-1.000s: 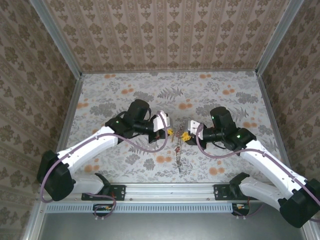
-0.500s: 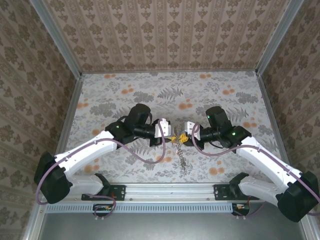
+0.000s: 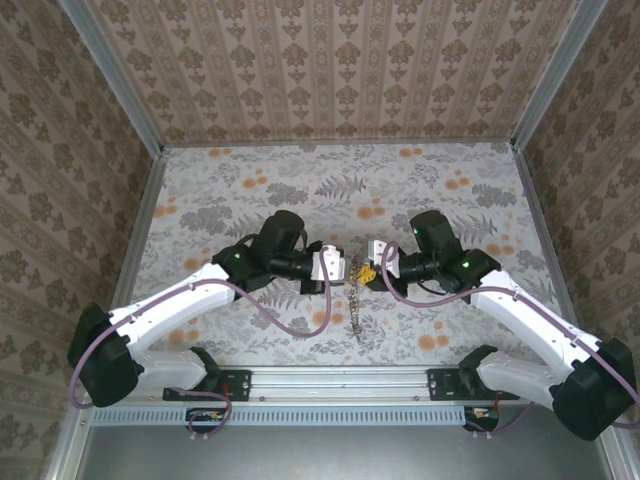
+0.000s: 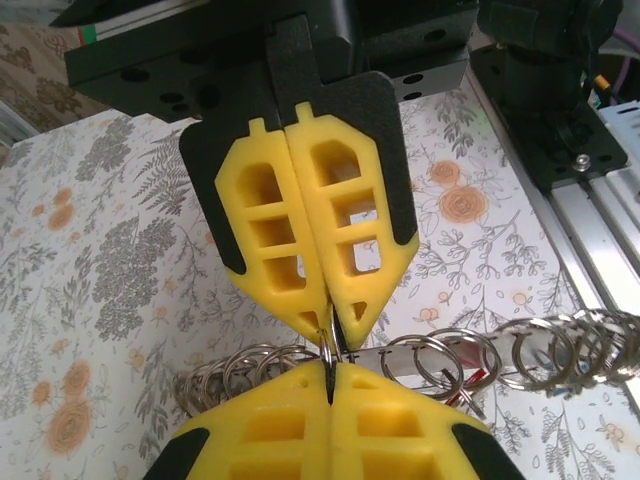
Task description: Put the keys on the keyring
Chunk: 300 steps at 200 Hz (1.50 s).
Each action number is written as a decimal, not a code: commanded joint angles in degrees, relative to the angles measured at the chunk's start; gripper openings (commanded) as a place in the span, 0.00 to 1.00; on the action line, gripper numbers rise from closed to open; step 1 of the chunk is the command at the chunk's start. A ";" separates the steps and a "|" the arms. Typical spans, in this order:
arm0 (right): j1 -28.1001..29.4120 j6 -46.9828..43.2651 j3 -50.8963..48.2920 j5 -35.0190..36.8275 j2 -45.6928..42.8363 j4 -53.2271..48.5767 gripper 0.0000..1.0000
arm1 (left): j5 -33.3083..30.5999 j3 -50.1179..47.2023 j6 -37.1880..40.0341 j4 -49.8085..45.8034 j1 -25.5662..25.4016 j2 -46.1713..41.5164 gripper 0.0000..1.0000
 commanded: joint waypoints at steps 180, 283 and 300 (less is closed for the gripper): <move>-2.51 4.01 -8.27 -2.41 -11.37 20.92 0.00 | -3.52 -3.20 -1.79 2.35 -2.38 -3.17 0.00; -0.13 0.44 -11.88 -1.56 -13.82 27.57 0.00 | -2.86 -3.73 -7.50 6.63 -1.60 -6.70 0.36; 0.13 0.22 -11.89 -1.48 -13.71 27.58 0.00 | -2.66 -4.22 -8.10 7.44 -1.45 -7.65 0.38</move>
